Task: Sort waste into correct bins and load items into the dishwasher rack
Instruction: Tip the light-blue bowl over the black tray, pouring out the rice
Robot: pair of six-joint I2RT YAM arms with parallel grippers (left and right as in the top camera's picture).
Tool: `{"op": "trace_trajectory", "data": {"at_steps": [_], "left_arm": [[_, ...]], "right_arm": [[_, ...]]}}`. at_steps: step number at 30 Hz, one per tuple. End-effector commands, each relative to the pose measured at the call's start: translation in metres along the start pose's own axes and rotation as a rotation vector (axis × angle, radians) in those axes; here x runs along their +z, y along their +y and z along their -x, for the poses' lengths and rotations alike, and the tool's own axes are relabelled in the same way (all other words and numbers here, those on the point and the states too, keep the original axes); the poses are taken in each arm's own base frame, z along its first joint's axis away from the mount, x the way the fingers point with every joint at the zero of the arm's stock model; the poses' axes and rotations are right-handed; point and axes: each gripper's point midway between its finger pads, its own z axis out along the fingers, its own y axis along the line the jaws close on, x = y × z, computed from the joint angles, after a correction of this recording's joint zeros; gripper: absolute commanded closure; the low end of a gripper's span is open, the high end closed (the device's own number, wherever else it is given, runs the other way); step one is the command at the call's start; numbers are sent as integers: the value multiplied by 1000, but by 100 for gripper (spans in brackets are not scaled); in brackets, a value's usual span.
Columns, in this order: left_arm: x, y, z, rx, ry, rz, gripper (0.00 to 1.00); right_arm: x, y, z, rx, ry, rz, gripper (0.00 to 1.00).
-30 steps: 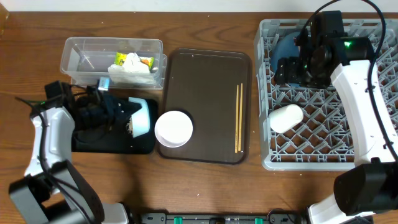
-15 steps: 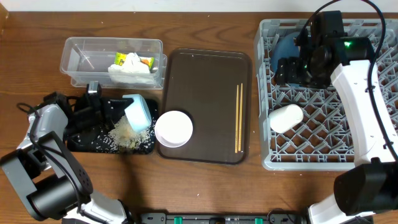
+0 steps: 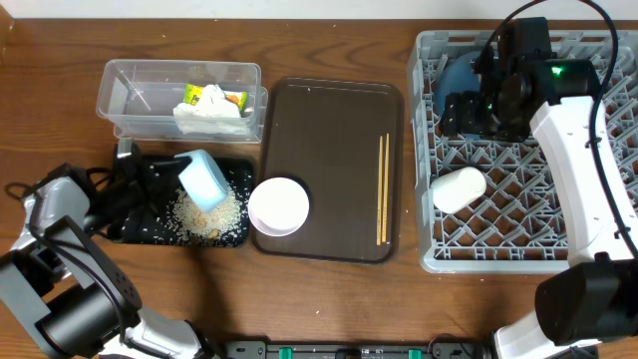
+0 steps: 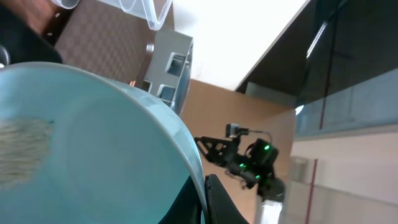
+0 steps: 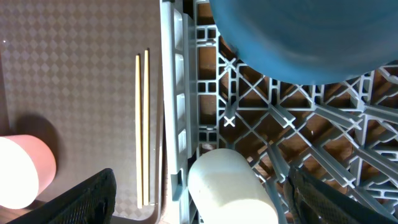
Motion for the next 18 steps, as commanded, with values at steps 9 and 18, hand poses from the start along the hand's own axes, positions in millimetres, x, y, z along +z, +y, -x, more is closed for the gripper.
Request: {"op": "trace_trajectory", "data": {"at_steps": [9,18], "left_arm": [[-7,-3,8,-75,-23,-34,94],[-6,-3,5,-140,-20,-35,94]], "right_arm": [[-13,4,2,-21,-30,10,16],[-13,4,2,-32,-29,10,15]]}}
